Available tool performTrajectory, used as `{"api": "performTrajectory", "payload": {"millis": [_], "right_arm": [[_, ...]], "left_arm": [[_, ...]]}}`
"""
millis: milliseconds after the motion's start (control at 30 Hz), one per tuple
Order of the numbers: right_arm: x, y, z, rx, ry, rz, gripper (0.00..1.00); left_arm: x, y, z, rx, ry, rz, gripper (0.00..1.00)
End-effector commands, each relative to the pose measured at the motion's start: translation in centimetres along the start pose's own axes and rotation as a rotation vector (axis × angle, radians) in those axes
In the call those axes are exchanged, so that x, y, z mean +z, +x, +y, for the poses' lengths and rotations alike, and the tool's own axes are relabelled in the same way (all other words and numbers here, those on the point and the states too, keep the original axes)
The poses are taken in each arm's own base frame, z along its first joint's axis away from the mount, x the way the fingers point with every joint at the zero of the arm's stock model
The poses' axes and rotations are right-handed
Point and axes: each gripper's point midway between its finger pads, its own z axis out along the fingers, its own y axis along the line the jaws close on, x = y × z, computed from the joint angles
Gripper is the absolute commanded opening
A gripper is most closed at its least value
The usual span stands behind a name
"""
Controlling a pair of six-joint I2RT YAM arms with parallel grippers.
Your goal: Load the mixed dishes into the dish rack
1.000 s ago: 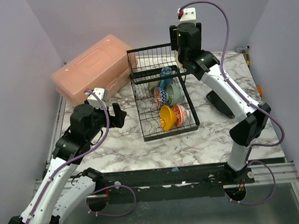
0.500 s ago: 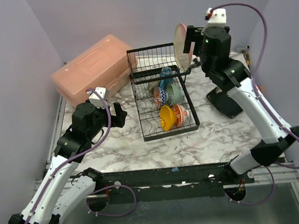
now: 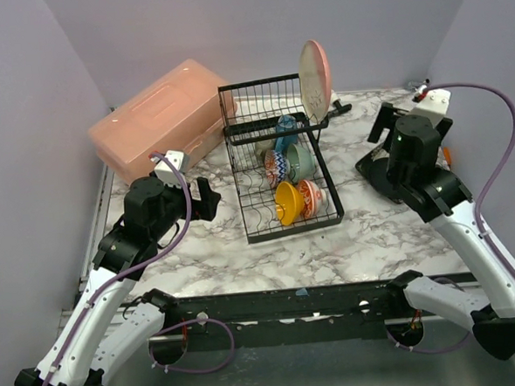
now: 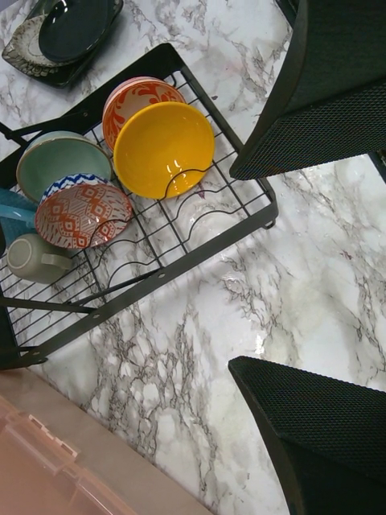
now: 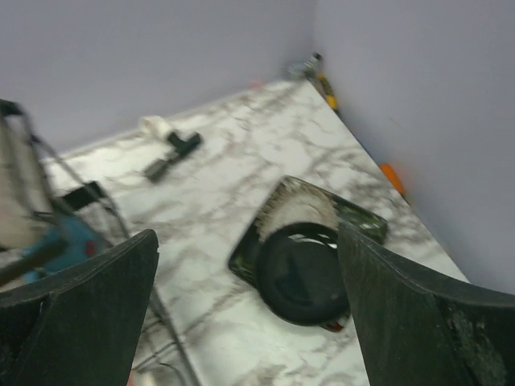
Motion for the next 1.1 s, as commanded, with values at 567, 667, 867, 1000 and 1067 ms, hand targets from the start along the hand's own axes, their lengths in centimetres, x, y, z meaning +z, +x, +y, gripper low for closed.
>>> {"api": "performTrajectory", "payload": {"millis": [567, 667, 867, 1000, 1067], "right_arm": [[5.8, 22.6, -14.3, 0.603, 0.142, 0.497, 0.87], [4.9, 24.4, -15.5, 0.696, 0.125, 0.530, 0.85], [4.6, 25.5, -14.3, 0.784, 0.019, 0.546, 0.77], [4.8, 25.9, -13.7, 0.825, -0.015, 0.547, 0.73], [5.1, 26.3, -13.7, 0.837, -0.016, 0.558, 0.70]], "left_arm": [[-0.9, -0.3, -1.1, -0.004, 0.067, -0.022, 0.91], [-1.0, -0.3, -1.3, -0.005, 0.078, -0.027, 0.91], [-1.4, -0.5, -1.6, -0.006, 0.095, -0.040, 0.91], [-1.6, -0.5, -1.6, -0.006, 0.095, -0.045, 0.91], [-1.7, -0.6, -1.6, -0.005, 0.094, -0.051, 0.91]]}}
